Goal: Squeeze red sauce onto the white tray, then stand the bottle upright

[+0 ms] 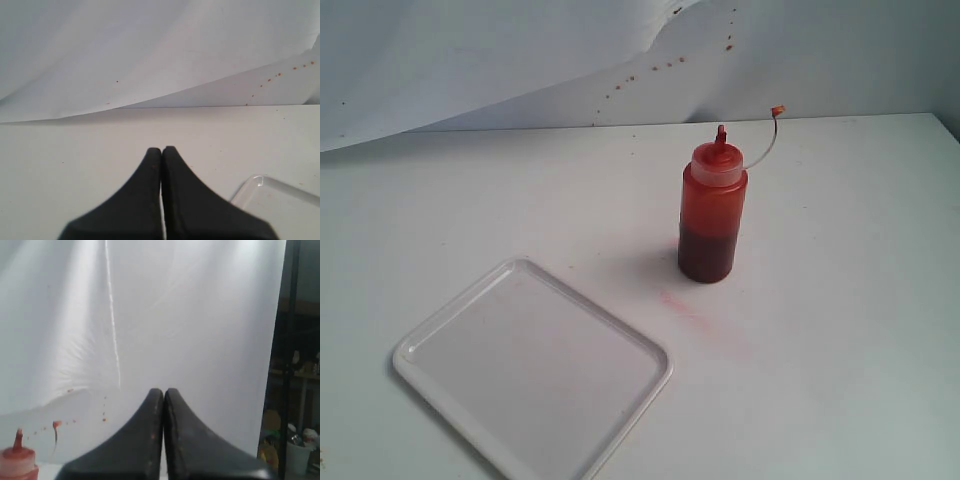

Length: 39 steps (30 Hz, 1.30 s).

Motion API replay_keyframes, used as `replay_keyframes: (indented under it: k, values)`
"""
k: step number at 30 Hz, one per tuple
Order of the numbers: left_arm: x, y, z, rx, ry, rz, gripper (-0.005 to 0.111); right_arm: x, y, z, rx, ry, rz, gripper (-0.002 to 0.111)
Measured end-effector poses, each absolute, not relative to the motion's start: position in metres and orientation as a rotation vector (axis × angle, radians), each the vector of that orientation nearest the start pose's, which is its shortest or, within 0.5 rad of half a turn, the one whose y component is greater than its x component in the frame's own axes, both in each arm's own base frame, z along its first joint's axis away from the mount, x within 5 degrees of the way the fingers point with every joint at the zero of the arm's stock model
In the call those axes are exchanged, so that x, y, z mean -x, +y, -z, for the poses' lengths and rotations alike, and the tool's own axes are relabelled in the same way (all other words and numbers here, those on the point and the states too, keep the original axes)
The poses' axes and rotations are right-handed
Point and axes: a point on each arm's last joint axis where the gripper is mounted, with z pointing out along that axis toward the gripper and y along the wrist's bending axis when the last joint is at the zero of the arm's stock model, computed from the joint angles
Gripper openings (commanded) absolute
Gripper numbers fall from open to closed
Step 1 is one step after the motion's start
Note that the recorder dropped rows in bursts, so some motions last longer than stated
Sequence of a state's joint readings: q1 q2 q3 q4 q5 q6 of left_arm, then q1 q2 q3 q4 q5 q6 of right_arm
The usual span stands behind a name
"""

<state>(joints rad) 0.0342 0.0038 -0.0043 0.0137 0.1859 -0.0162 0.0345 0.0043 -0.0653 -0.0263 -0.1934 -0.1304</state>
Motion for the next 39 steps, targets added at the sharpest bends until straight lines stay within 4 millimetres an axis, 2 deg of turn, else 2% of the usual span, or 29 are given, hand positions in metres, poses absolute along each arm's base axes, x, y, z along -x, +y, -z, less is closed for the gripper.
replay_keyframes:
  k: [8, 13, 23, 30, 34, 35, 36, 37, 38, 39]
  values:
    - [-0.056, 0.002, -0.198, 0.033, 1.669, -0.026, 0.0, -0.032, 0.002, -0.298, 0.106, 1.073, 0.103, 0.0]
    - [-0.056, 0.002, -0.198, 0.033, 1.669, -0.026, 0.0, -0.029, 0.002, -0.31, 0.101, 1.019, 0.104, 0.0]
    - [-0.056, 0.002, -0.198, 0.033, 1.669, -0.026, 0.0, -0.08, 0.004, -0.312, 0.113, 1.1, 0.097, 0.0]
    - [-0.056, 0.002, -0.198, 0.033, 1.669, -0.026, 0.0, -0.129, 0.006, -0.293, 0.128, 1.254, 0.088, 0.0]
    - [-0.056, 0.002, -0.198, 0.033, 1.669, -0.026, 0.0, -0.15, 0.007, -0.277, 0.132, 1.361, 0.075, 0.013]
    - [-0.056, 0.002, -0.198, 0.033, 1.669, -0.026, 0.0, -0.155, 0.007, -0.272, 0.128, 1.389, 0.064, 0.024]
    - [-0.056, 0.002, -0.198, 0.033, 1.669, -0.026, 0.0, -0.165, 0.008, -0.263, 0.12, 1.438, 0.038, 0.03]
    - [-0.056, 0.002, -0.198, 0.033, 1.669, -0.026, 0.0, -0.169, 0.009, -0.26, 0.125, 1.452, 0.031, 0.043]
    - [-0.056, 0.002, -0.198, 0.033, 1.669, -0.026, 0.0, -0.178, 0.011, -0.251, 0.142, 1.481, 0.01, 0.049]
    - [-0.056, 0.002, -0.198, 0.033, 1.669, -0.026, 0.0, -0.182, 0.012, -0.247, 0.149, 1.49, 0.0, 0.062]
